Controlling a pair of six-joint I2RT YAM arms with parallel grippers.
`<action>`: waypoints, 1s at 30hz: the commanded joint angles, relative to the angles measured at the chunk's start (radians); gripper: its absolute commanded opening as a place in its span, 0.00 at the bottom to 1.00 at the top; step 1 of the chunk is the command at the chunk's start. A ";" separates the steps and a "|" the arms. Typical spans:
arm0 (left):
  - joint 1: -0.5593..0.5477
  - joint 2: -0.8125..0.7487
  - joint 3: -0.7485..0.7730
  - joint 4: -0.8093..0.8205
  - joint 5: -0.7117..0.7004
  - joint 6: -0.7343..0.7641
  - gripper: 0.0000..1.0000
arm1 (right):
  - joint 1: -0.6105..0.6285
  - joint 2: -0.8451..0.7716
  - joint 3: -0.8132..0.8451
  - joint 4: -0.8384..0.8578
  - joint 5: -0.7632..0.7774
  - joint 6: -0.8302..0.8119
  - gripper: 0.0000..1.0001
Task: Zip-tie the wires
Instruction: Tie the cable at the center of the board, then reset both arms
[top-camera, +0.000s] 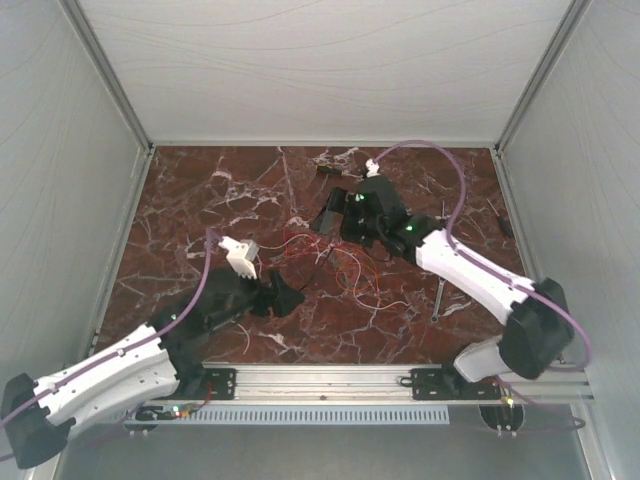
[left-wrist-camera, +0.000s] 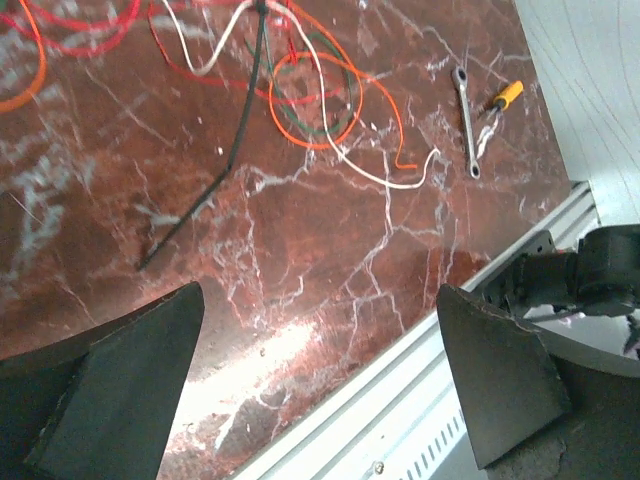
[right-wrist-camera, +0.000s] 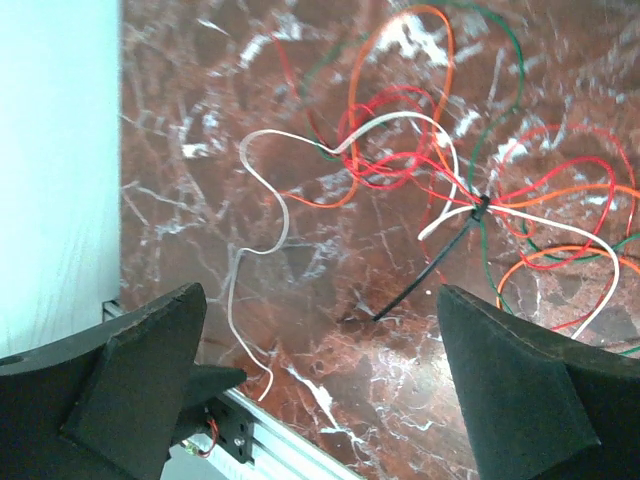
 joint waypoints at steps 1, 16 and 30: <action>0.023 0.014 0.149 -0.082 -0.100 0.151 1.00 | 0.030 -0.156 0.017 0.018 0.128 -0.148 0.98; 0.484 0.148 0.212 0.156 -0.142 0.710 0.99 | -0.010 -0.506 -0.391 0.535 0.423 -1.016 0.98; 0.939 0.618 0.020 0.783 0.220 0.620 0.99 | -0.509 -0.377 -0.805 0.944 0.152 -0.804 0.98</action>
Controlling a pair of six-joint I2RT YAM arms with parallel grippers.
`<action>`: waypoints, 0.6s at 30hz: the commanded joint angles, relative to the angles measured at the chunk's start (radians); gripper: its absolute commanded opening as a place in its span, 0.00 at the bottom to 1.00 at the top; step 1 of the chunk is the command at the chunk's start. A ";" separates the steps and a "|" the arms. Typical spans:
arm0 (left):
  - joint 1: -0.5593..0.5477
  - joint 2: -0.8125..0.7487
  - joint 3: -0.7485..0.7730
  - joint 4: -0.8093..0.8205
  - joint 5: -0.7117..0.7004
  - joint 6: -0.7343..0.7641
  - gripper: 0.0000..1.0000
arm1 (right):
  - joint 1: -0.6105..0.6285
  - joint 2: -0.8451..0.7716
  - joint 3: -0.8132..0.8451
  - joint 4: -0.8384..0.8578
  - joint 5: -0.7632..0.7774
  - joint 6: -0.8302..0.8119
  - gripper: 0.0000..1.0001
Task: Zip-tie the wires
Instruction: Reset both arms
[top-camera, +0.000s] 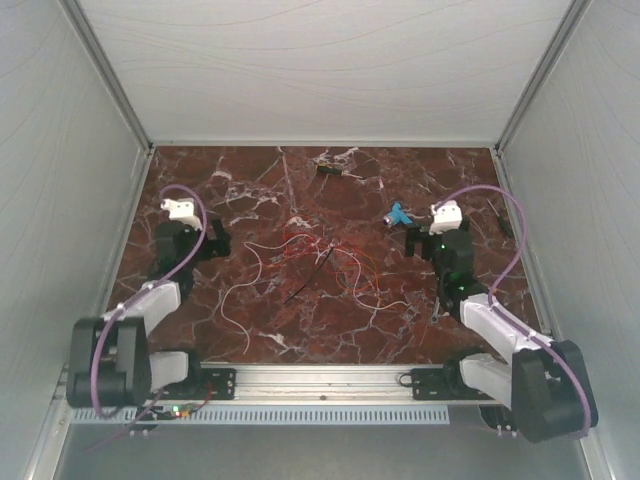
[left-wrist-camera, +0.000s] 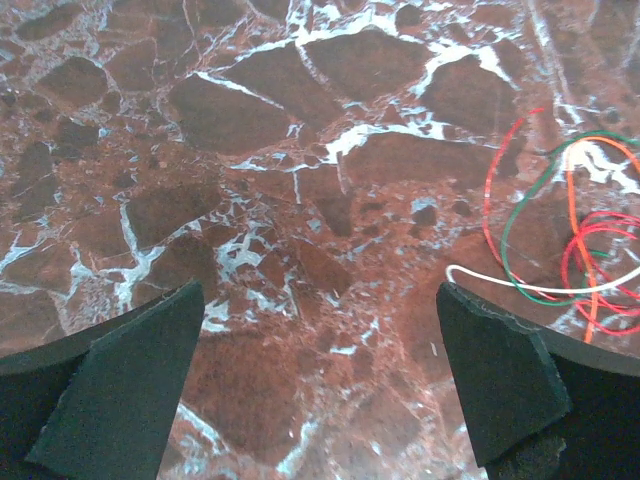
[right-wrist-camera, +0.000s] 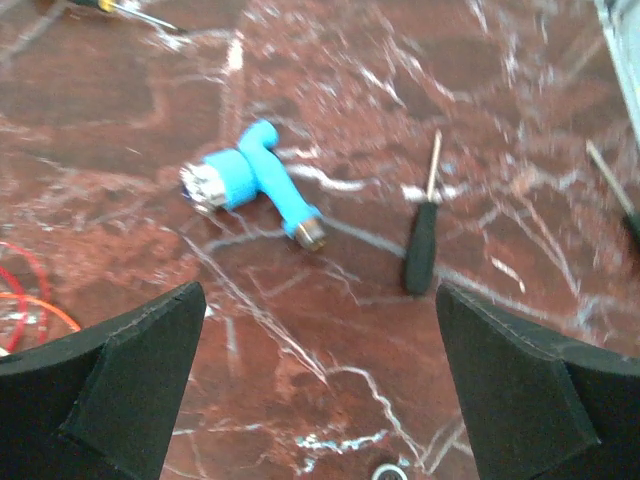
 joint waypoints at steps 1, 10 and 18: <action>0.034 0.154 -0.007 0.350 0.067 0.014 0.99 | -0.127 0.061 -0.097 0.292 -0.140 0.103 0.98; 0.032 0.354 -0.116 0.840 0.148 0.033 0.99 | -0.177 0.321 -0.176 0.646 -0.159 0.050 0.98; -0.007 0.390 -0.142 0.918 0.026 0.034 1.00 | -0.263 0.531 -0.082 0.681 -0.334 0.074 0.98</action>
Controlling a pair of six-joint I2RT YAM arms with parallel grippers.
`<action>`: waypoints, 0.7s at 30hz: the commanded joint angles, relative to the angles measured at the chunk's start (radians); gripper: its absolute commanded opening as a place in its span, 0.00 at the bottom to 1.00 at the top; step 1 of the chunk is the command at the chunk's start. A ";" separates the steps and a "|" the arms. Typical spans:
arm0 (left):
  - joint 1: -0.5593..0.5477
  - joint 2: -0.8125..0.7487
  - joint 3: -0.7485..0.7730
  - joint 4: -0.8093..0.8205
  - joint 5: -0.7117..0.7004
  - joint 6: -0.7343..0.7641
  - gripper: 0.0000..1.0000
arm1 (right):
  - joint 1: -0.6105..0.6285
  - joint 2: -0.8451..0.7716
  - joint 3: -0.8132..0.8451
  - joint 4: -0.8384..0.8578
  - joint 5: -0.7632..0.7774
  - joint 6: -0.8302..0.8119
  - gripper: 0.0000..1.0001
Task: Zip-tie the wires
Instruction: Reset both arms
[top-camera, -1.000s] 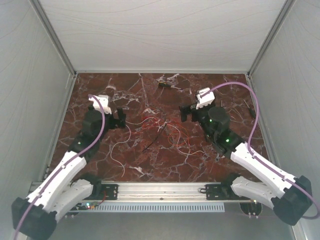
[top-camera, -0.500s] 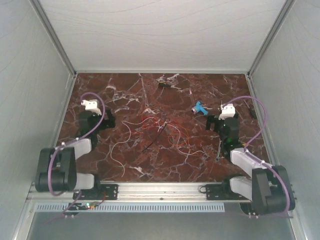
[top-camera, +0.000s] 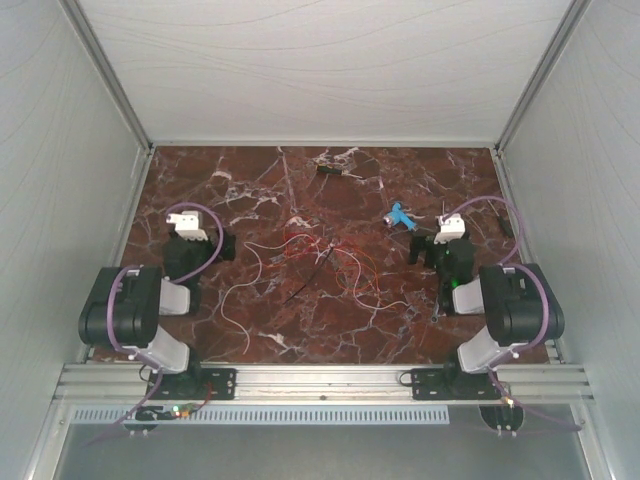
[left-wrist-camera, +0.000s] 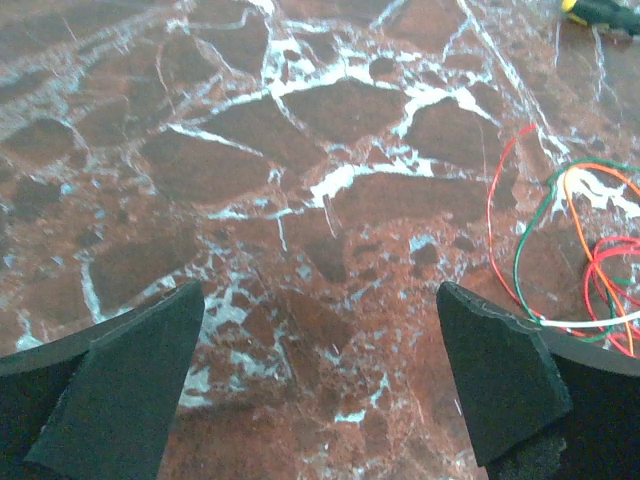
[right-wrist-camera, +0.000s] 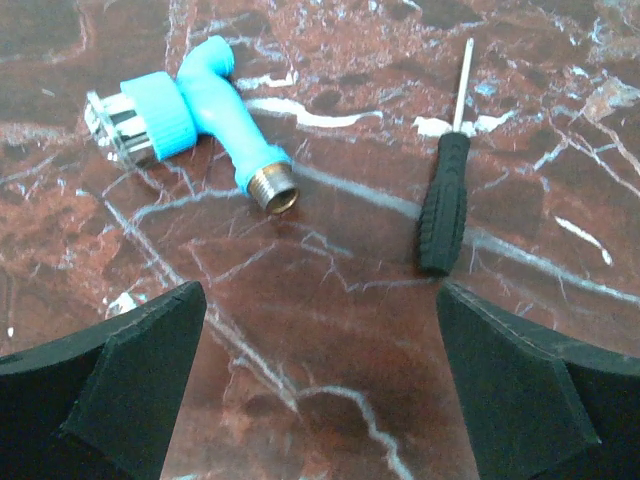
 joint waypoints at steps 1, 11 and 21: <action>-0.040 0.003 0.036 0.162 -0.083 0.037 1.00 | -0.059 0.014 0.082 0.016 -0.130 0.023 0.98; -0.054 0.004 0.034 0.167 -0.103 0.047 1.00 | -0.060 0.014 0.091 0.004 -0.115 0.030 0.98; -0.054 0.003 0.034 0.166 -0.103 0.048 1.00 | -0.060 0.015 0.090 0.004 -0.114 0.029 0.98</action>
